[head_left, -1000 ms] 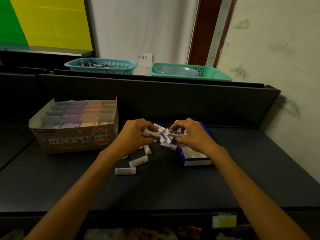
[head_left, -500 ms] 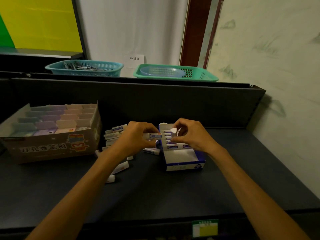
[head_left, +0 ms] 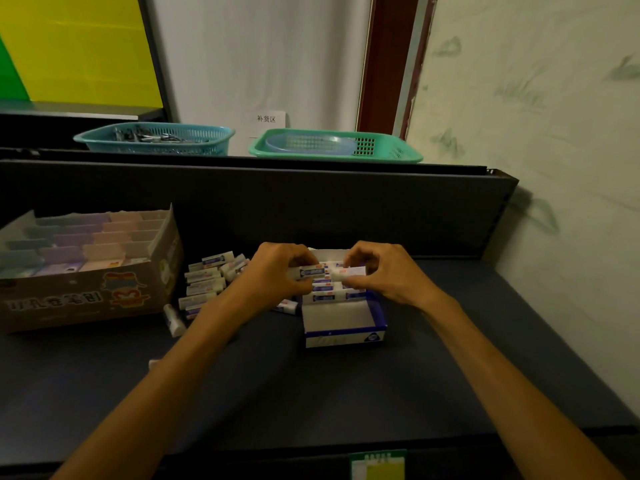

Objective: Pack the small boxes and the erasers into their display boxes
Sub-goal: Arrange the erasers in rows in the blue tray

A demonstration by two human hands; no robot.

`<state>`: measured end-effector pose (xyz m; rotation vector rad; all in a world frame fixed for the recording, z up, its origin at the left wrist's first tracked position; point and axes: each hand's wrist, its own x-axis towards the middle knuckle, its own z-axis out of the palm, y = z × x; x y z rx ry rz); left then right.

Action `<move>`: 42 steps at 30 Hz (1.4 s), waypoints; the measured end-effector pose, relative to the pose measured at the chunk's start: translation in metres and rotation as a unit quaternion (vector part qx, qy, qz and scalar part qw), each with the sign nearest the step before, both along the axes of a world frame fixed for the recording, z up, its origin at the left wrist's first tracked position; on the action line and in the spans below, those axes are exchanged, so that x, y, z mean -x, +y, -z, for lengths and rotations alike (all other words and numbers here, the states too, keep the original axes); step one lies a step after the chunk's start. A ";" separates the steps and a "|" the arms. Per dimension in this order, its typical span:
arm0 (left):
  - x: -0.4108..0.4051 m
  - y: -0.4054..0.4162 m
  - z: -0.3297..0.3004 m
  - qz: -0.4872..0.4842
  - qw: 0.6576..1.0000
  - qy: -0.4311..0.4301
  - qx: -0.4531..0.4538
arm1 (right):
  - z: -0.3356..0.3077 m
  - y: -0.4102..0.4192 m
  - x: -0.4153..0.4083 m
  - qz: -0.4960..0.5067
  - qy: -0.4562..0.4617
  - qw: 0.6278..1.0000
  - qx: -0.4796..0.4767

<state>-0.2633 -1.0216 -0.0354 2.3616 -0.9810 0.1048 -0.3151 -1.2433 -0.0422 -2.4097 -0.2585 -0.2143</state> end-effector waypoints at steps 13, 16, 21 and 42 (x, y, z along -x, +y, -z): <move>0.002 -0.016 0.004 -0.014 1.000 -0.013 -0.019 | 0.000 -0.010 0.003 -0.073 0.029 0.995 -0.064; 0.002 -0.018 0.004 -0.018 1.000 -0.011 -0.018 | 0.001 -0.014 0.002 -0.077 0.033 0.994 -0.074; 0.002 -0.022 0.008 -0.026 0.999 -0.012 -0.021 | 0.002 -0.019 -0.001 -0.067 0.024 0.994 -0.085; 0.001 -0.043 0.025 -0.038 0.981 -0.025 -0.190 | 0.012 -0.017 -0.013 -0.049 0.052 0.989 0.127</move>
